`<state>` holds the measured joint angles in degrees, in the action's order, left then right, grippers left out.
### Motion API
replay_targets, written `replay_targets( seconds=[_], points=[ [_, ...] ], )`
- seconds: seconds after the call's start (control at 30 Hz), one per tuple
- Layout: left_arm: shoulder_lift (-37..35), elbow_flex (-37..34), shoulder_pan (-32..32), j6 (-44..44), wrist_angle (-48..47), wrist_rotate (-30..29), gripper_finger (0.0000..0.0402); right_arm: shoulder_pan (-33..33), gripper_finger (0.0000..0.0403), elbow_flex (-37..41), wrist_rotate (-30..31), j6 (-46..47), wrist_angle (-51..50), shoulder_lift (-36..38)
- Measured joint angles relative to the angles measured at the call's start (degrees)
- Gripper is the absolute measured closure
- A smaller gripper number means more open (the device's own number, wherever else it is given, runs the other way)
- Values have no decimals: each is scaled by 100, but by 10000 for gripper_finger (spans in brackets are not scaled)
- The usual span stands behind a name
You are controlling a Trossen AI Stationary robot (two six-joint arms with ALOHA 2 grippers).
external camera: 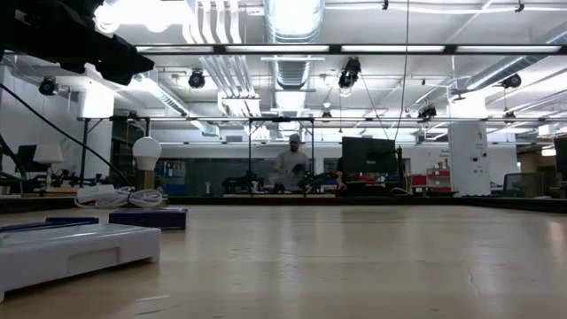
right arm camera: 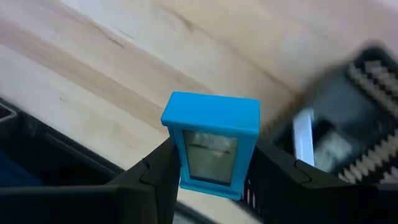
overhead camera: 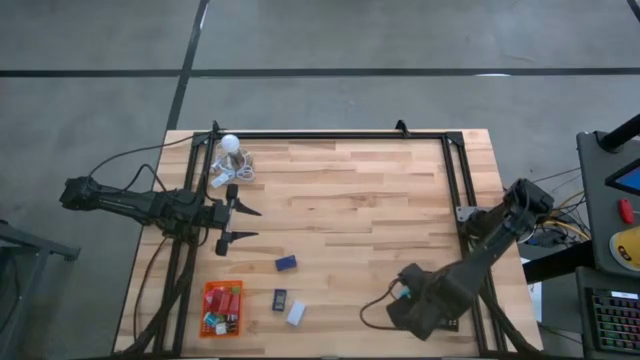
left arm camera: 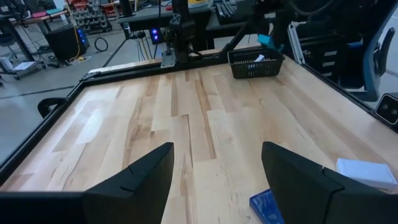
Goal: Pick & Place Office items
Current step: Put the light blue digital clock into the black bin
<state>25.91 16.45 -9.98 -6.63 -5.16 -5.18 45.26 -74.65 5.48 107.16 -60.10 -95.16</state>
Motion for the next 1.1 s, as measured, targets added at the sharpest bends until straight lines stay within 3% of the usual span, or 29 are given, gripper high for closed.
replay_targets(
  seconds=[0.57, 1.1],
  points=[
    [0, 0, 0, 0, -1, -1, 154, 999, 248, 24, -500, 2004, -771, -351],
    [0, 0, 0, 0, -1, 1, 154, 1071, 248, 533, -545, 2300, -282, -437]
  ],
)
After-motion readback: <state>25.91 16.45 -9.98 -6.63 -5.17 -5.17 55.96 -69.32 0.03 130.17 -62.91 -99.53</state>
